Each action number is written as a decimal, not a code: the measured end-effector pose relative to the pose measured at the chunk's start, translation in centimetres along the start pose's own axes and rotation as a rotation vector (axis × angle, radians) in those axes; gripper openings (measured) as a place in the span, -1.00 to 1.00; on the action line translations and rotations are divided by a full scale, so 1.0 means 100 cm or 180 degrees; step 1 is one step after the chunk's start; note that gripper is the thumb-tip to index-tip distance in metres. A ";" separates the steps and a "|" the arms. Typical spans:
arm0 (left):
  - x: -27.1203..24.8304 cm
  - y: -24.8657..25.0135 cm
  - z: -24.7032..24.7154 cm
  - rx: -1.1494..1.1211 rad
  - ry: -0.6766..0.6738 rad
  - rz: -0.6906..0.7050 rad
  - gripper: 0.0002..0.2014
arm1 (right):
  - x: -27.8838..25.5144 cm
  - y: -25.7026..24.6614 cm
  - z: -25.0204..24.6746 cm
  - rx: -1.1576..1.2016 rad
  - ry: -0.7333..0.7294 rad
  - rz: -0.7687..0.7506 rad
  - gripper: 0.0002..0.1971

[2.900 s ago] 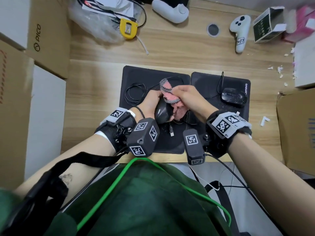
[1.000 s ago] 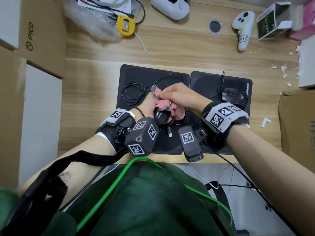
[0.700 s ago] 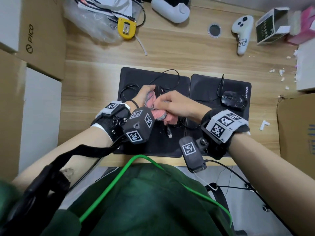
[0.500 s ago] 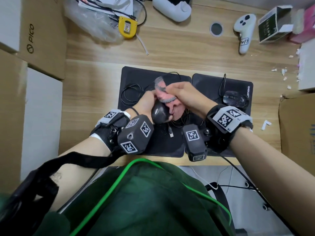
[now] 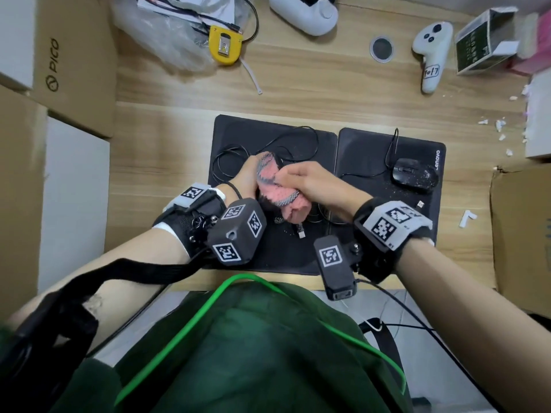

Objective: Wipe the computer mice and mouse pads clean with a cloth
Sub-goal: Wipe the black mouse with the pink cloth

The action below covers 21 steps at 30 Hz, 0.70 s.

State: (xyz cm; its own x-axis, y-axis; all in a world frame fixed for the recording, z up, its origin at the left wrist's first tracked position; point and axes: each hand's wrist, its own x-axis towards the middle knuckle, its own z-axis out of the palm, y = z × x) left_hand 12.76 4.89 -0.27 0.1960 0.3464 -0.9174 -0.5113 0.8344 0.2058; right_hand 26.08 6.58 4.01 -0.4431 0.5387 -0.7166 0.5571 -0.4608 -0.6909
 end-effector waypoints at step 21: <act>-0.023 0.001 0.022 0.0010 -0.0539 0.0003 -0.61 | 0.001 -0.006 -0.019 0.0289 0.1166 -0.0221 -0.85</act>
State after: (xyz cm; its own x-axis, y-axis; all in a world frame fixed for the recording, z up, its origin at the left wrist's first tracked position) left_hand 14.11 5.13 2.61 0.3337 0.4143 -0.8468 -0.5091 0.8352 0.2080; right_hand 27.07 8.25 4.55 -0.1880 0.7796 -0.5973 0.4629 -0.4660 -0.7540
